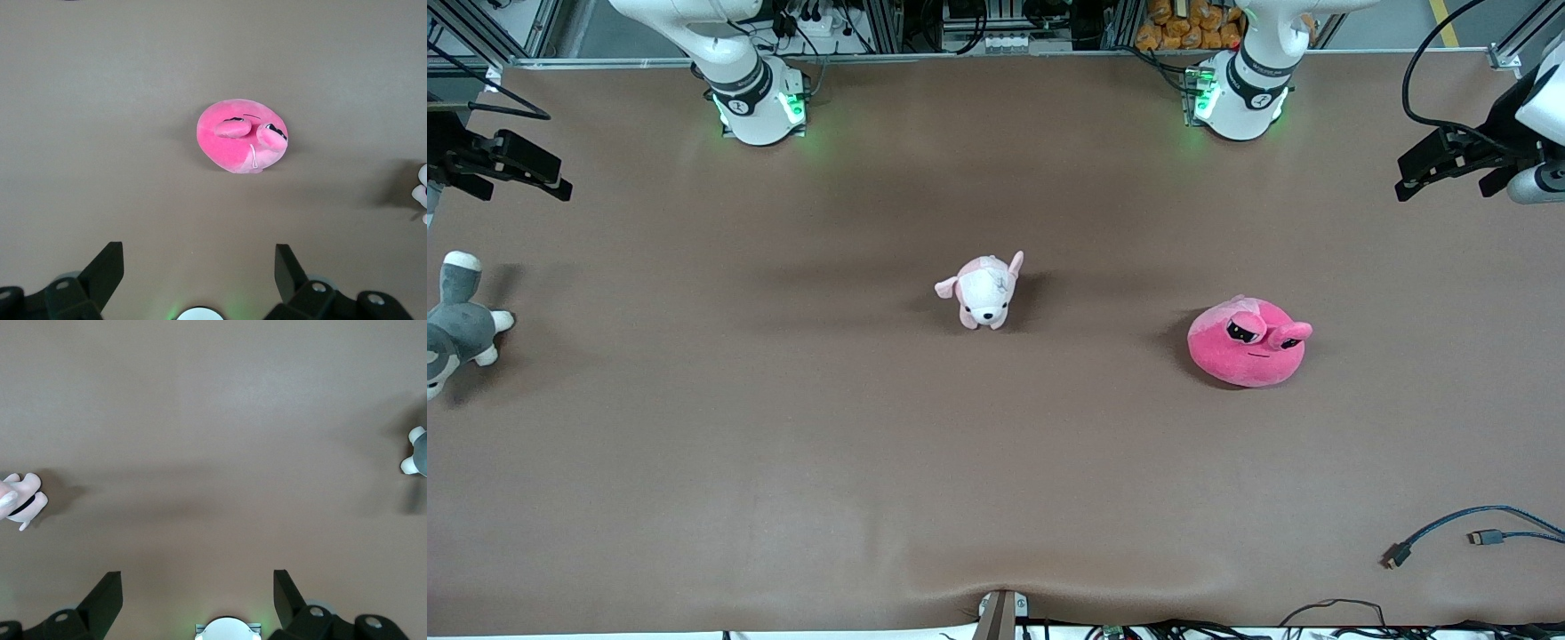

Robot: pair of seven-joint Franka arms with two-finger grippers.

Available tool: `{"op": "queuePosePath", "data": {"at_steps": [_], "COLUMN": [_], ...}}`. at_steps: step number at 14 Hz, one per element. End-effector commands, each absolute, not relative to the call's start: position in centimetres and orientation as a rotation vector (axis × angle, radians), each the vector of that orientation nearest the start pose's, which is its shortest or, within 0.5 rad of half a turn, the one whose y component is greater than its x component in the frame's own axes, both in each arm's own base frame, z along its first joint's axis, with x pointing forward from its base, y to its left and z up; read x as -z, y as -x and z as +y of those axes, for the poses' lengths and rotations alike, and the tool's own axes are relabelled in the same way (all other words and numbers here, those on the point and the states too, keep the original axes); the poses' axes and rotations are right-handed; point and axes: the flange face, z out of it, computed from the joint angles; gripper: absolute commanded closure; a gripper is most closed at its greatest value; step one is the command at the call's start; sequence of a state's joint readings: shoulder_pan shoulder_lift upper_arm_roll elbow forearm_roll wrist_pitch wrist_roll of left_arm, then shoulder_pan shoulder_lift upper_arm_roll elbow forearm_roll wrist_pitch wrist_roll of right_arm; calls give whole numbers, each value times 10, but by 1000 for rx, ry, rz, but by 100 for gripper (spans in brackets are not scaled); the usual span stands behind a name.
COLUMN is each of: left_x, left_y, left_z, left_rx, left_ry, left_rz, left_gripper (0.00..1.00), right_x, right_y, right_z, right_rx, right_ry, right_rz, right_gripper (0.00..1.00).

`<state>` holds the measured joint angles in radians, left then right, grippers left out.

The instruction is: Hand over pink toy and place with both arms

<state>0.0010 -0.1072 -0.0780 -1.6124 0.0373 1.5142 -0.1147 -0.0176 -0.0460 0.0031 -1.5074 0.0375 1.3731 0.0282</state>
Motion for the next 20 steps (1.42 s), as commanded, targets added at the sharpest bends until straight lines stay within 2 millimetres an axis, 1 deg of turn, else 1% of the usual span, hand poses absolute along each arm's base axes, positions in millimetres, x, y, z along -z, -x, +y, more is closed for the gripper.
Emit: {"op": "queuePosePath", "data": {"at_steps": [1,6,12,17,20], "left_x": [-660,-660,-660,-656,-654], "left_y": [-515,-514,-513,-513,-512], "left_z": [-33,-31,-42,-44,-49], "left_rx": [4,0,5,-11,-19], "left_ry": [3107,3105,3106,3104,3100], "left_rz": [-85,-94,-63,-63,-134], "left_gripper": [0,0,0,0,0], "right_x": [-669,-671,-667,-665,-665], "right_y": [-514,-513,-514,-513,-513], "right_z": [-1,-7,-5,-9,-9], "right_rx": [-124,-117,-127,-148,-146], "right_ry": [3100,3100,3100,3106,3109], "right_rz": [66,75,71,82,83], "right_gripper": [0,0,0,0,0]}}
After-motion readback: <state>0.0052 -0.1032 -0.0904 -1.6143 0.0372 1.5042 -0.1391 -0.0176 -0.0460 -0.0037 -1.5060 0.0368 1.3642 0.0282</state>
